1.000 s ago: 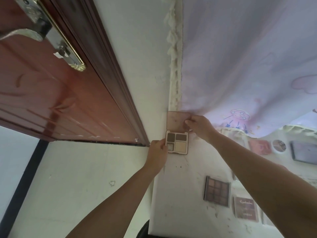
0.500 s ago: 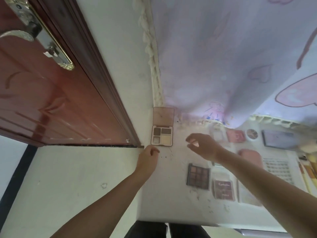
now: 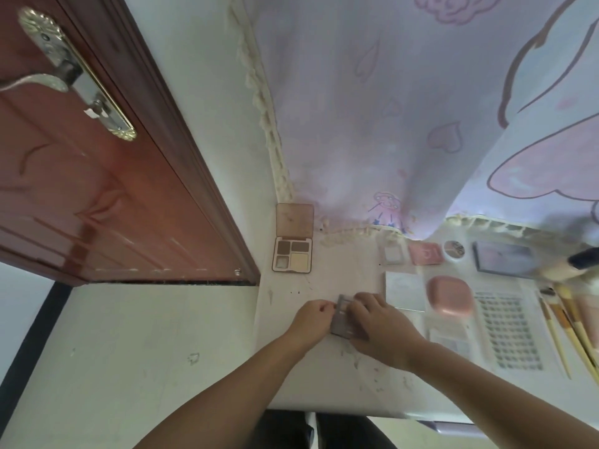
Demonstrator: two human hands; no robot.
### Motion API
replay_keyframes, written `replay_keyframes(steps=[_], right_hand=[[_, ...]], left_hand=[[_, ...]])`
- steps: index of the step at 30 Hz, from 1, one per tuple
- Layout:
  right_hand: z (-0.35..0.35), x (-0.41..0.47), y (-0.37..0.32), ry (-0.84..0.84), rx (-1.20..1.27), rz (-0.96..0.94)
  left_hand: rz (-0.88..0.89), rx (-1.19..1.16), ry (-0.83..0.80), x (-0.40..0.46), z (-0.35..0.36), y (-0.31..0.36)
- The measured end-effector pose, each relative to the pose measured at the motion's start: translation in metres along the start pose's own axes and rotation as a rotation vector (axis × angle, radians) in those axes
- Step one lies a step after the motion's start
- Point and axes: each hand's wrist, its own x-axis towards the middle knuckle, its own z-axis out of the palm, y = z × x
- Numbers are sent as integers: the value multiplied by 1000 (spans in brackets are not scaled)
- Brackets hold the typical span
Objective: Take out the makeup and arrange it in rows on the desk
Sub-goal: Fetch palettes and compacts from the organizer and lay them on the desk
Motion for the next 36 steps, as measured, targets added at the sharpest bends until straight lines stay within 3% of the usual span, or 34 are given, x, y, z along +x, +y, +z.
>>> replay_keyframes(steps=[2, 5, 7, 14, 20, 23, 25, 28, 36], right_hand=[[-13, 4, -3, 73, 161, 9], [-35, 9, -12, 163, 380, -8], [-46, 10, -16, 191, 446, -32], [-69, 20, -2, 116, 500, -19], [-90, 34, 17, -40, 828, 32], [-108, 46, 30, -101, 981, 143], [-116, 56, 40, -67, 1056, 223], [-117, 76, 54, -1, 973, 288], [-102, 142, 62, -14, 752, 225]], left_hand=[[-91, -315, -107, -4, -13, 1], [-153, -911, -449, -14, -27, 4], [-115, -1088, -517, -16, -30, 7], [-155, -1266, -478, -15, -22, 30], [-243, -1353, -463, -12, -29, 40], [-288, -1384, -460, -10, -26, 41], [-313, -1414, -458, -8, -22, 41], [-315, -1417, -444, -3, -14, 41], [-417, -1506, 4, 24, 0, 36]])
